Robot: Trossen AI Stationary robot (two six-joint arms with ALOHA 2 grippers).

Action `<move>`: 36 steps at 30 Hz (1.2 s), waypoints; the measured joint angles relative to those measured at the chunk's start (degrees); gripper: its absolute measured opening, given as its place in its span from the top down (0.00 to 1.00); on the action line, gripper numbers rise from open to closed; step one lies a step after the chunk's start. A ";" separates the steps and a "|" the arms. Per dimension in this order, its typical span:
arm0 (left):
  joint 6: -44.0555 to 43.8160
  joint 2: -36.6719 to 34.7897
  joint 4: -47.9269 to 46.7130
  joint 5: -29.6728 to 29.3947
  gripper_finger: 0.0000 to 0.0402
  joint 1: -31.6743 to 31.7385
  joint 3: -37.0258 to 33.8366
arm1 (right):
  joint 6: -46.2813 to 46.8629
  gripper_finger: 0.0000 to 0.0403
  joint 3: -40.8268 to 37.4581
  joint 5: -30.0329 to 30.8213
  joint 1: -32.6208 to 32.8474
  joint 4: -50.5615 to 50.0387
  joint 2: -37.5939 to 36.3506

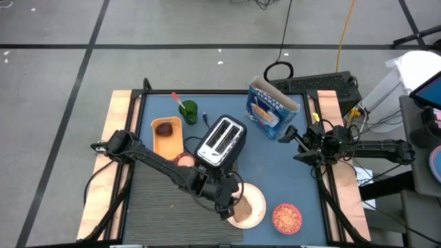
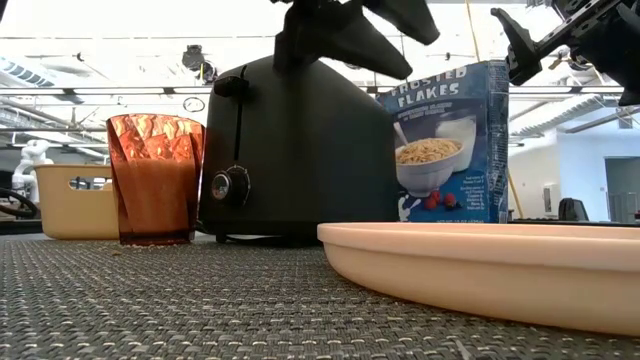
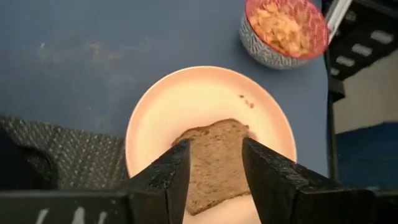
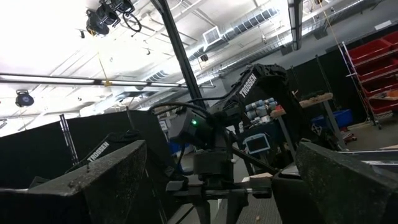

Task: Arrange a breakfast setting
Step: Put the light orange plate to the center of the gray tablemat

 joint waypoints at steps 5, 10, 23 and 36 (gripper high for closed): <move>-7.84 -0.02 -0.30 5.72 0.62 0.50 0.00 | 0.00 0.01 0.00 -0.02 0.00 -0.03 -0.01; -15.13 -0.02 -0.19 13.52 0.62 0.52 0.00 | -0.02 0.01 0.00 -0.01 0.00 -0.04 -0.01; -32.81 -0.02 -0.36 27.87 0.62 -0.72 0.00 | 0.02 0.01 0.00 -0.02 0.00 -0.04 -0.01; -51.36 -0.02 -9.35 25.08 0.62 -1.24 0.00 | 0.02 0.01 0.00 -0.02 0.00 -0.27 -0.01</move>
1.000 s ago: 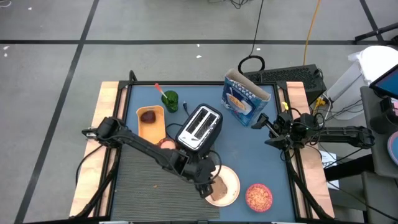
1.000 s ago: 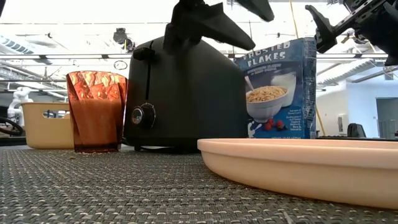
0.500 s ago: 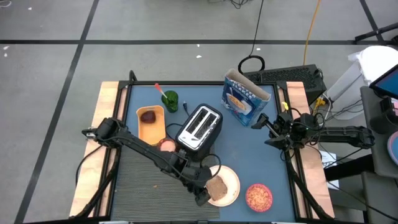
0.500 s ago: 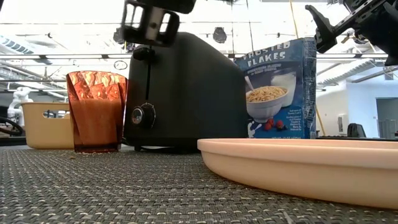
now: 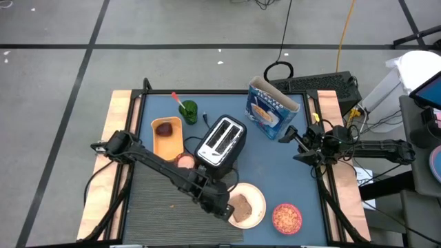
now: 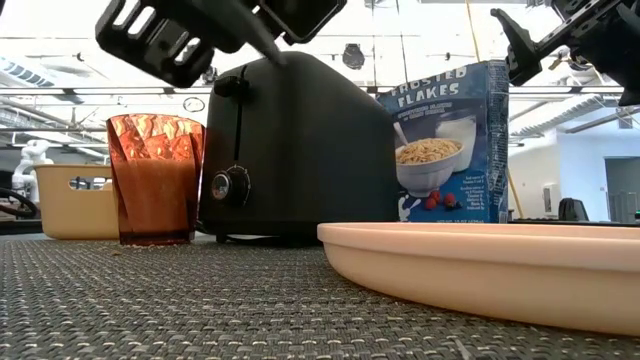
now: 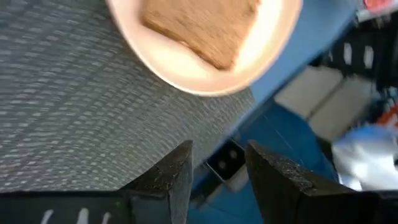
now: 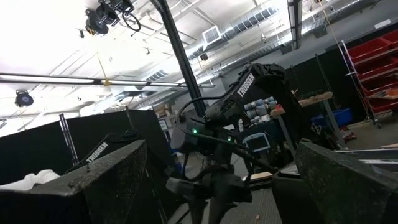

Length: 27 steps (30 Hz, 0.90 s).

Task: Arrange a breakfast setting
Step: Put the light orange plate to the center of the gray tablemat

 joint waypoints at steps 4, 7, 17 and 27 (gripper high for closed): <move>-3.34 0.00 0.06 -6.88 0.62 -0.32 0.00 | 0.00 0.01 0.01 0.01 0.00 -0.14 0.00; -4.99 0.00 -0.21 -11.10 0.62 -0.77 0.00 | 0.02 0.01 0.00 0.00 0.00 -0.33 0.00; -11.25 3.05 -1.46 -15.72 0.62 -2.48 -0.09 | 1.73 0.01 0.00 0.02 0.00 -0.82 0.02; -14.38 8.17 0.55 -15.96 0.62 -2.50 -0.03 | 1.53 0.01 0.02 0.00 0.00 -1.40 0.22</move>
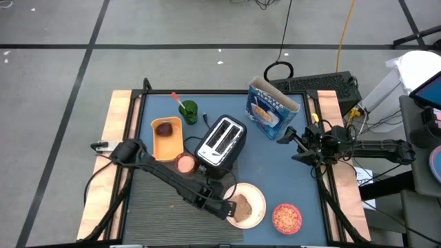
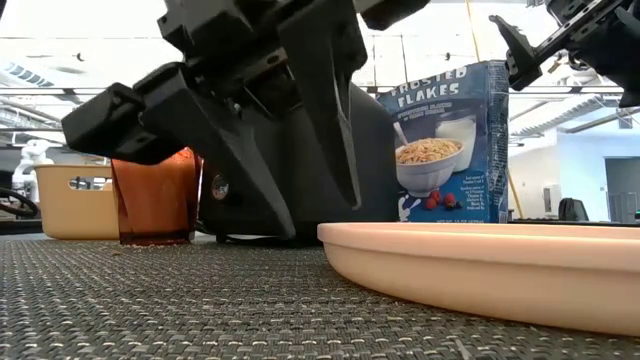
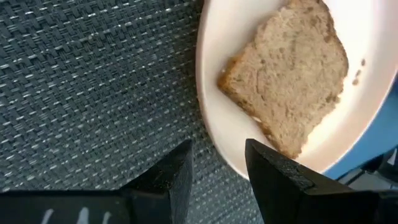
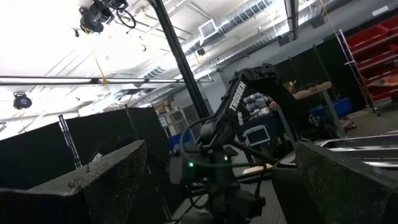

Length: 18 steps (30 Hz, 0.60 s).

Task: Arrange a breakfast setting
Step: Put the light orange plate to the center of the gray tablemat

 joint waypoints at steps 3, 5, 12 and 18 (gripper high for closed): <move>-1.08 0.52 -0.53 -1.02 0.62 0.29 0.01 | -0.08 0.01 0.00 0.00 0.00 0.02 0.00; -1.09 0.77 0.17 -1.80 0.62 0.69 0.01 | -0.11 0.01 0.00 0.01 0.00 0.02 0.00; -2.29 1.31 -0.29 -1.90 0.62 0.99 0.03 | -0.09 0.01 0.00 0.00 0.00 0.02 0.00; -4.28 1.25 -0.49 -1.90 0.66 0.99 0.03 | -0.21 0.01 0.00 0.00 0.00 0.04 0.00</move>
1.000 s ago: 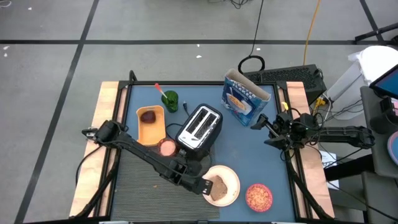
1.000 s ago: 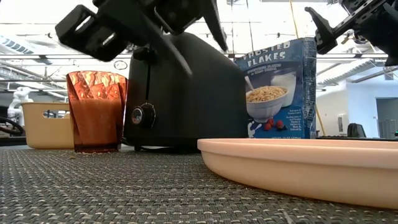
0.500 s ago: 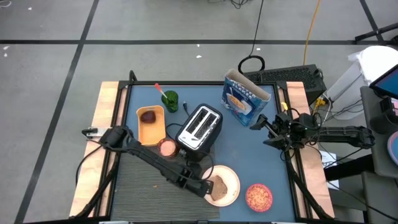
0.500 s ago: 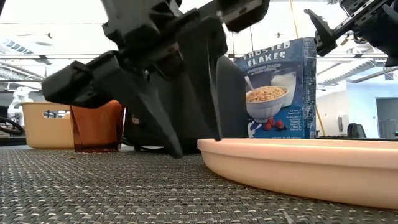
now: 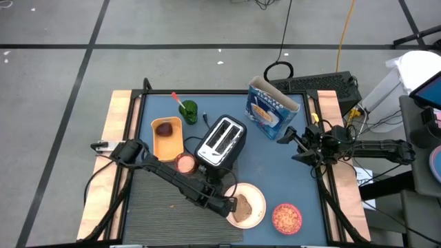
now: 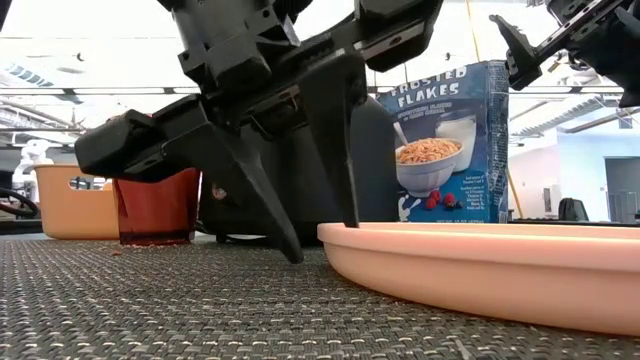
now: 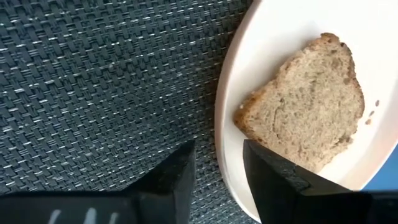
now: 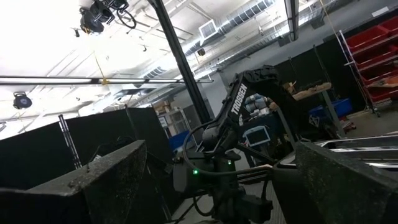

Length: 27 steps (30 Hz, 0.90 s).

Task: Arrange a breakfast setting
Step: Put the light orange plate to the center of the gray tablemat

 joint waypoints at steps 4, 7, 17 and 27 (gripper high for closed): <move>-0.20 0.00 0.02 0.00 0.75 0.00 0.00 | -0.01 0.01 0.00 0.00 0.00 0.00 0.00; -0.22 0.00 0.03 0.00 0.80 0.00 0.00 | -0.01 0.01 0.00 0.00 0.00 0.00 0.00; 0.06 0.00 0.08 0.02 0.90 0.00 0.00 | -0.01 0.01 0.00 0.00 0.00 -0.01 0.00; 0.71 -0.03 0.08 0.08 0.91 0.00 0.00 | -0.03 0.01 0.00 0.00 0.00 -0.02 0.00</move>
